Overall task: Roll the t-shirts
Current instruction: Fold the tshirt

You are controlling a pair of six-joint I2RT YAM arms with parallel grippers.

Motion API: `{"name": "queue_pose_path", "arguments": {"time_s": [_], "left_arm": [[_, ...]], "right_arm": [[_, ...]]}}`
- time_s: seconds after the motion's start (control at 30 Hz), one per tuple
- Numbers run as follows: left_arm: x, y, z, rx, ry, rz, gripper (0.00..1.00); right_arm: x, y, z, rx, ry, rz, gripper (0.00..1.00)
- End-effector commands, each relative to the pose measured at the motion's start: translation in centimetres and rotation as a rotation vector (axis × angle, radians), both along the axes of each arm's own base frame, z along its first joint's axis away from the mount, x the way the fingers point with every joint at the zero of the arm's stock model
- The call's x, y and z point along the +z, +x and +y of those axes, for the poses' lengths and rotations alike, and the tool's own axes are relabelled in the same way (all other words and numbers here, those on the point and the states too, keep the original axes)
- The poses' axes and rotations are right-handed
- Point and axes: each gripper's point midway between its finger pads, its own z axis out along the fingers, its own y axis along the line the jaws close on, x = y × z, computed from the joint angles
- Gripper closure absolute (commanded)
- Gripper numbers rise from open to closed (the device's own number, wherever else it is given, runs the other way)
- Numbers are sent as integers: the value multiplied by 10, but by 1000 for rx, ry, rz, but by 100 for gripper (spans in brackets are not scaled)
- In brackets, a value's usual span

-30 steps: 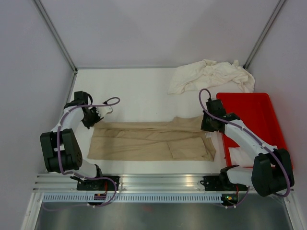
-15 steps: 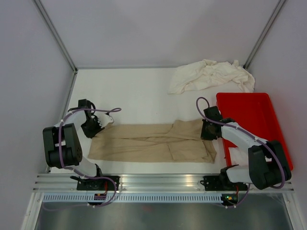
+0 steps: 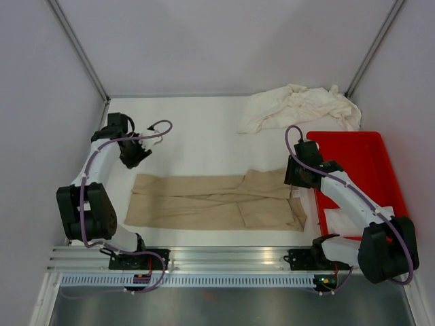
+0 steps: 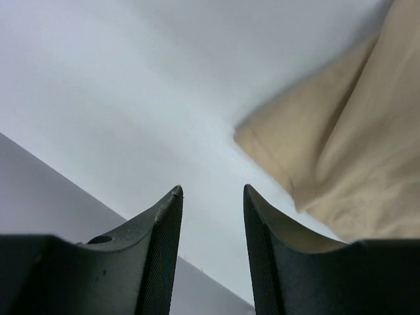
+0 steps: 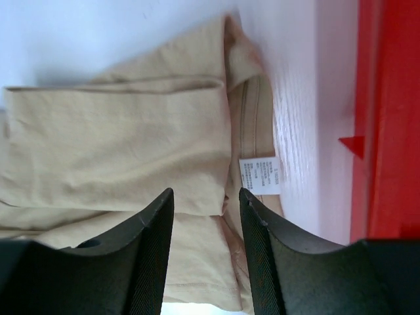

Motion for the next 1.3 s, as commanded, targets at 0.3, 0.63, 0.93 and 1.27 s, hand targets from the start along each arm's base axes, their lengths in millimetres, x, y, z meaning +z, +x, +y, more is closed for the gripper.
{"name": "queue_pose_path", "arguments": {"time_s": [0.3, 0.63, 0.93, 1.27], "left_arm": [[65, -12, -289, -135, -516, 68, 50], [21, -43, -430, -191, -582, 167, 49], [-20, -37, -447, -126, -551, 231, 55], [-50, -50, -447, -136, -508, 295, 66]], "right_arm": [[-3, 16, -6, -56, 97, -51, 64], [-25, 6, 1, -54, 150, -49, 63], [-33, 1, 0, -54, 147, -46, 64], [-39, 1, 6, -44, 178, -45, 68]]}}
